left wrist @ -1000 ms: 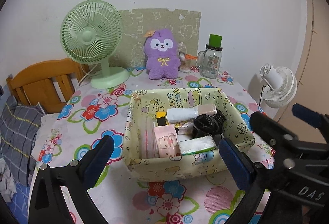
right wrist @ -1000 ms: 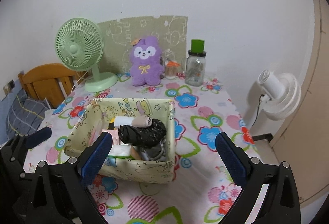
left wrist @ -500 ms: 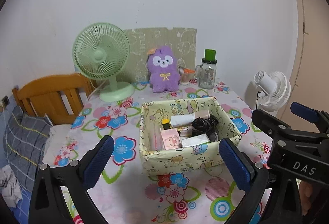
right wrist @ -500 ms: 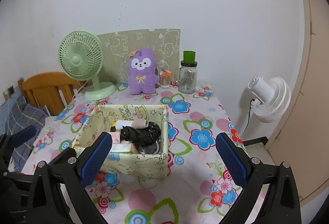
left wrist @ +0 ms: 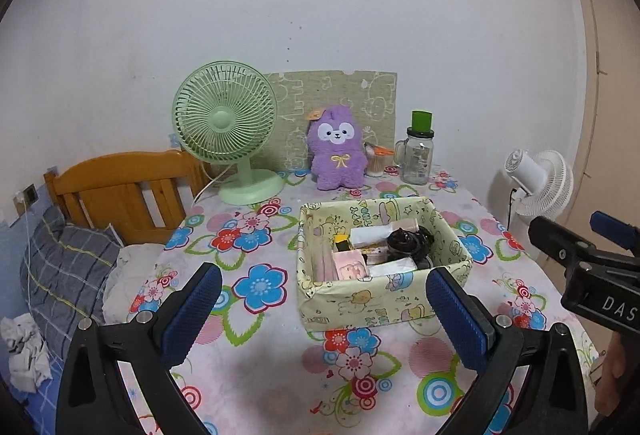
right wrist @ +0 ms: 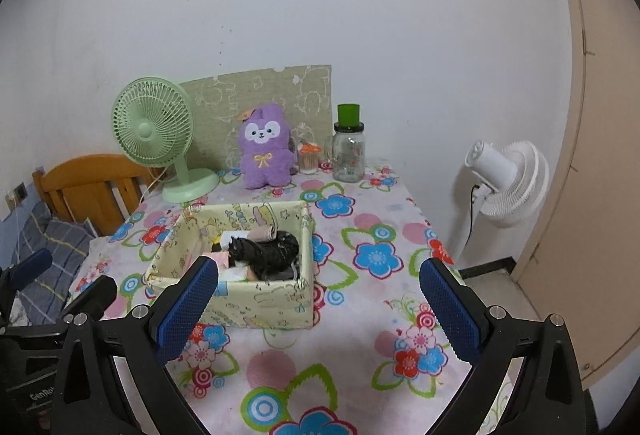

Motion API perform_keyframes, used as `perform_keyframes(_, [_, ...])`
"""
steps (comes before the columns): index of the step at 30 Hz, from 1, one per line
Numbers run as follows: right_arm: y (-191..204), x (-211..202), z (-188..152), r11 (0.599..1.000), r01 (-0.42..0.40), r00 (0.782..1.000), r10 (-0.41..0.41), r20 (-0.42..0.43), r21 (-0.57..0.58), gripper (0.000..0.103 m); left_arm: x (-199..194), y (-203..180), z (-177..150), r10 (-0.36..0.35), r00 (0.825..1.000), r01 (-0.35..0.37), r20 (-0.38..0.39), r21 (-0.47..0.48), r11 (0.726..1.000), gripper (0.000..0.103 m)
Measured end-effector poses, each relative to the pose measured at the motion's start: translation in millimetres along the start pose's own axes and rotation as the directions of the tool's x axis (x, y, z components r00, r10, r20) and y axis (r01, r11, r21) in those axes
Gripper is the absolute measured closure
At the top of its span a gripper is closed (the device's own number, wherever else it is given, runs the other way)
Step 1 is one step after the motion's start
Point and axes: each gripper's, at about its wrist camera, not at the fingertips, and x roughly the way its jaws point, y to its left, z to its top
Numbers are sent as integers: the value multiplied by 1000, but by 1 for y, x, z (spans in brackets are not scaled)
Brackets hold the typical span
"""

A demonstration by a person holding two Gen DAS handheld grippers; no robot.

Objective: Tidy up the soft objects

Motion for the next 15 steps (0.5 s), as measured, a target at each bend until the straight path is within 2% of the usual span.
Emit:
perform_keyframes(4, [-3, -4, -5, 1000, 3, 1000, -3, -3, 5, 1, -5, 3, -2, -12, 1000, 12, 7, -13, 1000, 0])
perform_keyframes(11, [-3, -22, -8, 999, 39, 998, -38, 41, -16, 1, -15, 10, -6, -16, 1000, 17, 22, -43, 999, 0])
perform_keyframes(15, [-3, -27, -11, 999, 29, 999, -29, 45, -12, 1, -15, 13, -9, -9, 1000, 10, 22, -56, 998, 0])
